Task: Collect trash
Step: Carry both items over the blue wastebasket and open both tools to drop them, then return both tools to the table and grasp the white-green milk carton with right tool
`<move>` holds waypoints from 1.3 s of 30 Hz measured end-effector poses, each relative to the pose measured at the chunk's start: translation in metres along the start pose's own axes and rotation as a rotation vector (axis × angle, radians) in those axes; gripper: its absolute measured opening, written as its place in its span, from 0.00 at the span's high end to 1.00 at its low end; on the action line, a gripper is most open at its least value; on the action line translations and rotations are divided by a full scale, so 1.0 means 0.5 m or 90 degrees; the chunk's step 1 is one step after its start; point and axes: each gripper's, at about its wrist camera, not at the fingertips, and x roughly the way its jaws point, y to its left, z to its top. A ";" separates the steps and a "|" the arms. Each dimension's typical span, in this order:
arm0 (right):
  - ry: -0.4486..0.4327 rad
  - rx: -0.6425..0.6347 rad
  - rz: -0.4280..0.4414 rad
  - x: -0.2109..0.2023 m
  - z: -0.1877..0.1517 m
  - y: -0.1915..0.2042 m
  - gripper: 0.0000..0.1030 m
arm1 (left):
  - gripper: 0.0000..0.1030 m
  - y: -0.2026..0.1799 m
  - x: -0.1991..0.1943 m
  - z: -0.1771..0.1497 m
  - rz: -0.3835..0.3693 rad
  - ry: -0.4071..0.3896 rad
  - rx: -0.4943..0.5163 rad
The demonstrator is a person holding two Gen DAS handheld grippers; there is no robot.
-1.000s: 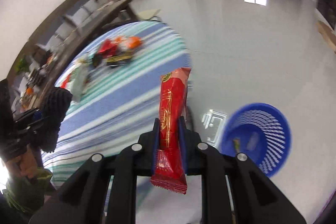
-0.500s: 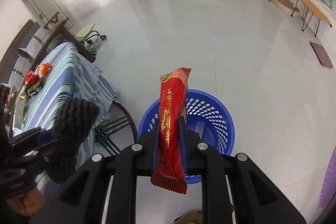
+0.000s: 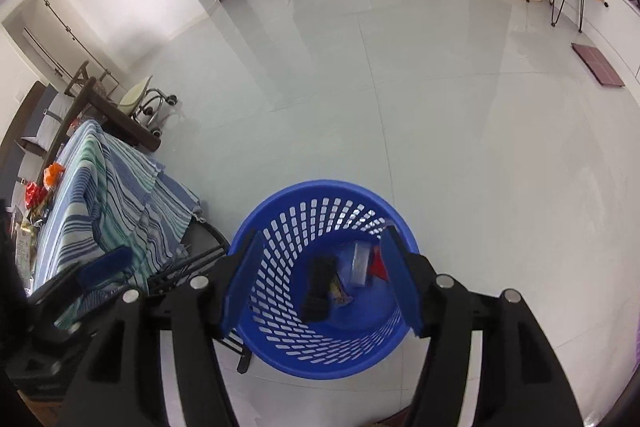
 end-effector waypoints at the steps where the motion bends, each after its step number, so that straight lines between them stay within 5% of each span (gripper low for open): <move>1: -0.012 -0.007 -0.004 -0.009 -0.003 0.005 0.40 | 0.14 -0.002 -0.034 -0.006 0.002 -0.016 0.010; 3: -0.034 -0.013 -0.015 -0.024 -0.011 0.018 0.26 | 0.10 -0.009 -0.102 -0.018 0.001 -0.046 0.027; 6: -0.071 -0.041 -0.033 -0.048 -0.035 0.065 0.17 | 0.05 -0.002 -0.203 -0.051 0.005 -0.078 0.034; 10: -0.106 -0.125 -0.034 -0.080 -0.092 0.160 0.16 | 0.05 0.059 -0.310 -0.126 0.043 -0.086 0.007; 15: -0.129 -0.249 0.002 -0.103 -0.197 0.335 0.16 | 0.05 0.190 -0.406 -0.222 0.160 -0.069 -0.045; 28: -0.035 -0.418 0.124 -0.052 -0.307 0.759 0.16 | 0.05 0.524 -0.633 -0.374 0.367 -0.071 -0.175; 33: -0.001 -0.453 0.129 -0.023 -0.333 0.835 0.16 | 0.05 0.611 -0.664 -0.402 0.420 -0.054 -0.189; 39: -0.004 -0.460 0.134 -0.029 -0.285 0.916 0.16 | 0.05 0.679 -0.673 -0.414 0.442 -0.034 -0.219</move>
